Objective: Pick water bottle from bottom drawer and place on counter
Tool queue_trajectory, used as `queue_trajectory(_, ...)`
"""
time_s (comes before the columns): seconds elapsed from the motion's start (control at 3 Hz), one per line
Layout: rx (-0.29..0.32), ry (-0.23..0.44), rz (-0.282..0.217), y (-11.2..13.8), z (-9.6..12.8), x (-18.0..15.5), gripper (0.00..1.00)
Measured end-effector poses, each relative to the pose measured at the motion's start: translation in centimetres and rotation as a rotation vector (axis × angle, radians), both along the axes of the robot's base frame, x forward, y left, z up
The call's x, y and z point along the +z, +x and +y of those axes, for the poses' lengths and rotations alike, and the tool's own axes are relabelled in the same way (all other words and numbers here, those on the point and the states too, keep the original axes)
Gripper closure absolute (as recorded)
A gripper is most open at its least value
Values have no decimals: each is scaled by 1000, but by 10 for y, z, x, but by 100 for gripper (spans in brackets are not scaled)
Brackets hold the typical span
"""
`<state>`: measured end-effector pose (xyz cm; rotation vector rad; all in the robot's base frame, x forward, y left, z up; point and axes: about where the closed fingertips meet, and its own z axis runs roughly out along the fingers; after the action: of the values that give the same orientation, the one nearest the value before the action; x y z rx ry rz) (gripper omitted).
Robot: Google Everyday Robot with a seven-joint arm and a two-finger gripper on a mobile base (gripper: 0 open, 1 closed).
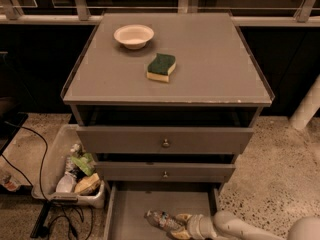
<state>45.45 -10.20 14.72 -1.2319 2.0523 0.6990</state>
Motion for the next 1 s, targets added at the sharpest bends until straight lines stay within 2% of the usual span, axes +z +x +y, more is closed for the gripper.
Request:
queue_trajectory(0.33,20,-24,-36,-17,-10,34,100)
queue_trajectory(0.67,50,-62,-97,-33,-22,77,100)
queue_trajectory(1.0,67,-72,-149,-39,-43,129,100)
